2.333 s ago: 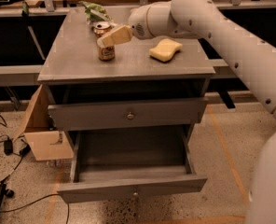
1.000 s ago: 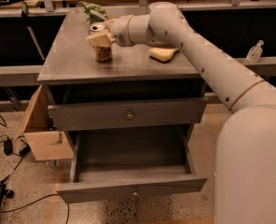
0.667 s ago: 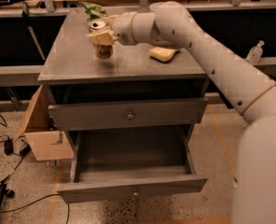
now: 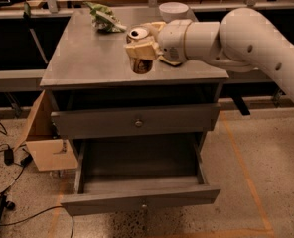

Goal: Place orange can into middle drawer

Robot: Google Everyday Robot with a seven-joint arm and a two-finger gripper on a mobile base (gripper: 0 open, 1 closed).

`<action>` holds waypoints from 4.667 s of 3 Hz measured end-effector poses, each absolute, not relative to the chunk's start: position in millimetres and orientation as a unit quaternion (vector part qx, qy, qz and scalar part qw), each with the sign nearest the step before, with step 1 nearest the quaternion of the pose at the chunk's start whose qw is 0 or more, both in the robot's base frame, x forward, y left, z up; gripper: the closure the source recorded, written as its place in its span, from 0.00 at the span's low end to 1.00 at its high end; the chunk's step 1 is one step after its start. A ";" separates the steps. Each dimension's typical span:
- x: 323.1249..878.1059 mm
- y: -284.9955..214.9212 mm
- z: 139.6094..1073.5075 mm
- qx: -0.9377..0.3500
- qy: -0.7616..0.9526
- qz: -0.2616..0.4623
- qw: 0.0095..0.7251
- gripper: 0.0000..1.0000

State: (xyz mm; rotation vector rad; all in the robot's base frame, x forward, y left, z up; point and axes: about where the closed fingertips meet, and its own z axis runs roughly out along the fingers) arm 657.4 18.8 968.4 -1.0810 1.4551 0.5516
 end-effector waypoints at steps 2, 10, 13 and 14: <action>567.5 -8.3 917.5 -0.402 0.673 0.239 0.573 1.00; 546.0 -20.6 611.3 -0.276 0.753 0.151 0.578 1.00; 582.1 -35.8 489.1 -0.248 0.779 0.175 0.548 0.51; 595.7 -31.7 481.6 -0.268 0.770 0.179 0.551 0.28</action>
Offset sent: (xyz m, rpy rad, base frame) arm -0.1344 -0.0341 -0.0970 0.0674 0.1486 -0.1961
